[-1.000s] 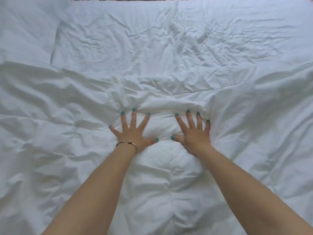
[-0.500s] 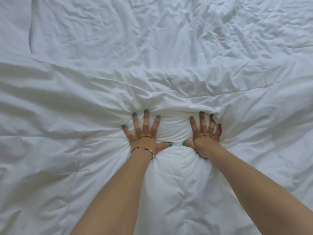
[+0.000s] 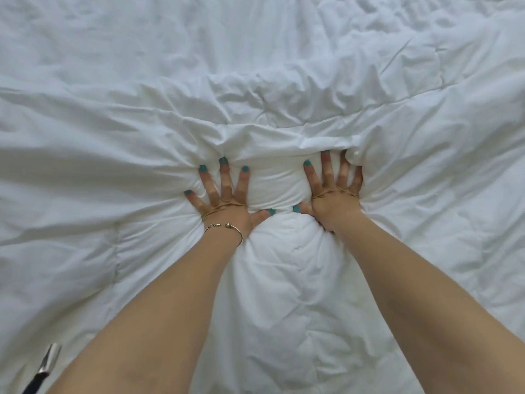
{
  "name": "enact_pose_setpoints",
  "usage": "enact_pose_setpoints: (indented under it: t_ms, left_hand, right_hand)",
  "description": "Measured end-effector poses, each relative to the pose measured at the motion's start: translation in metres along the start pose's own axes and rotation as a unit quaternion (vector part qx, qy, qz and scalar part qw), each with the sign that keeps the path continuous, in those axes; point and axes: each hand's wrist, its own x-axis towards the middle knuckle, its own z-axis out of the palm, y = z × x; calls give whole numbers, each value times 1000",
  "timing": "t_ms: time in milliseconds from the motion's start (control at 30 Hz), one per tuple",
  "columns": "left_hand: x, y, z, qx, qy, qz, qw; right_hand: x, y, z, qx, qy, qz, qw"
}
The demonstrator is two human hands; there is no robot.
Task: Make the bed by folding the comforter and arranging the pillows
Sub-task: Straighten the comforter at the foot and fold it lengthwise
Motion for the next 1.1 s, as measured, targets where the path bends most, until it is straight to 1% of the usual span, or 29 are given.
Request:
enact_pose_setpoints:
  t_ms: [200, 267, 367, 433, 533, 633, 767, 867, 967, 1033, 1100]
  left_hand:
    - [-4, 5, -5, 25, -14, -14, 1000]
    - [-5, 6, -8, 19, -10, -14, 1000]
    - [-4, 7, -8, 39, -16, -23, 999]
    - [-3, 5, -4, 53, -7, -32, 998]
    - [-1, 1, 1, 62, 26, -37, 997]
    - [-4, 4, 0, 84, 37, -47, 995]
    - [-8, 11, -6, 83, 50, -83, 992]
    - [-12, 17, -6, 110, 54, -113, 986]
    - [-13, 14, -7, 105, 42, -127, 985]
    - [-5, 8, -4, 100, 46, -134, 985]
    - [-4, 11, -5, 106, 37, -143, 983]
  right_hand:
    - [1, 4, 4, 15, 24, -18, 999]
    - [2, 6, 5, 23, 20, -34, 999]
    - [6, 10, 6, 41, 16, -71, 996]
    - [9, 12, 9, 58, 11, -90, 994]
    - [12, 13, 12, 56, 19, -107, 993]
    - [16, 14, 13, 60, 33, -116, 991]
    - [16, 17, 14, 60, 60, -133, 988]
    - [15, 16, 13, 65, 77, -136, 986]
    - [13, 14, 11, 77, 58, -148, 984]
    - [15, 16, 15, 85, 61, -153, 983]
    - [14, 16, 12, 112, 50, -180, 976]
